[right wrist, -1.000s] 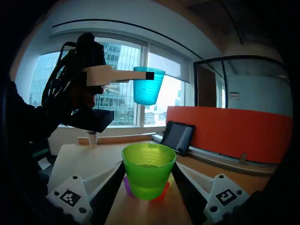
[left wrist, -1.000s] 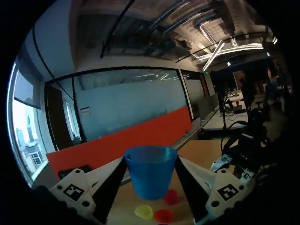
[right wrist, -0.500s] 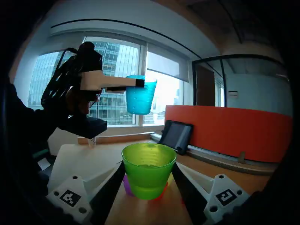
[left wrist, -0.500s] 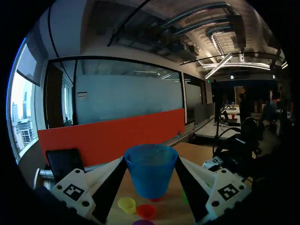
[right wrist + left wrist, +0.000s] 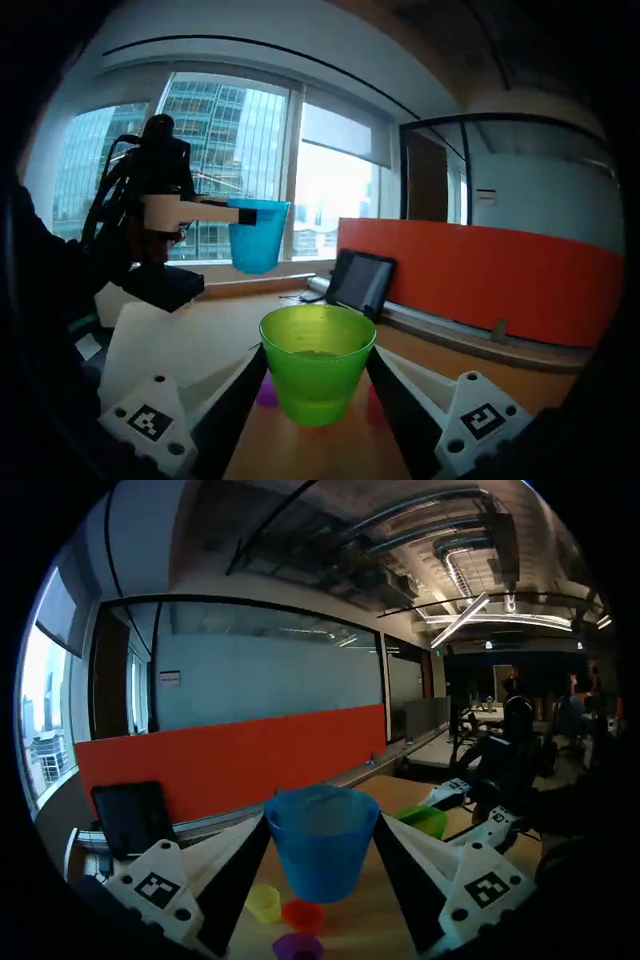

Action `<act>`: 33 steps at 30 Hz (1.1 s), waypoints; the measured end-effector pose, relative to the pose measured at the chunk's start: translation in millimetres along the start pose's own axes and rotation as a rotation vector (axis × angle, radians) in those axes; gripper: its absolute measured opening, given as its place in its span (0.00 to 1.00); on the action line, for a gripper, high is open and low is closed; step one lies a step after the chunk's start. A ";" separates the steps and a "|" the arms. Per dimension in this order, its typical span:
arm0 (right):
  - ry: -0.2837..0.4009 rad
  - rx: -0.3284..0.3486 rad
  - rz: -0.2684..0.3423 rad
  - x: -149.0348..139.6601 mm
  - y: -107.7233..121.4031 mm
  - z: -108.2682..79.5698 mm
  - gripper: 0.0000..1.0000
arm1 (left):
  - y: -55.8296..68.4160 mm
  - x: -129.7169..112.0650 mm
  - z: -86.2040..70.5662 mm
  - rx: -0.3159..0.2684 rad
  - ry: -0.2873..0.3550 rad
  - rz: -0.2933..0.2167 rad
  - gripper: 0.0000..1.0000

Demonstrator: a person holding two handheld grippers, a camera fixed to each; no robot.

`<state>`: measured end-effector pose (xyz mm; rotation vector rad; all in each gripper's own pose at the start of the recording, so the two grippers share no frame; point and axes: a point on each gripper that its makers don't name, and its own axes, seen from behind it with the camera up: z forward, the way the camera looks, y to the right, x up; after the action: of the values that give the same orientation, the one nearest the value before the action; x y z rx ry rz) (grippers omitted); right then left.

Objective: Pour water

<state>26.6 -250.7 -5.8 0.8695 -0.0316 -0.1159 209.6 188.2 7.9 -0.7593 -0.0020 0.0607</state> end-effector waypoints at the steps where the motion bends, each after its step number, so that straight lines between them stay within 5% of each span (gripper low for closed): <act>1: -0.001 -0.005 0.001 0.3 1.7 -1.7 0.88 | 0.4 -3.9 -1.0 -0.001 -0.005 -0.004 0.88; 33: -0.081 -0.072 0.016 -6.0 29.3 -44.9 0.89 | 28.4 -101.0 -29.0 -0.030 -0.090 -0.014 0.88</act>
<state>26.6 -197.2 -12.3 0.7927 -0.1093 -0.1360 108.0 183.1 -30.6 -0.7856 -0.0943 0.0818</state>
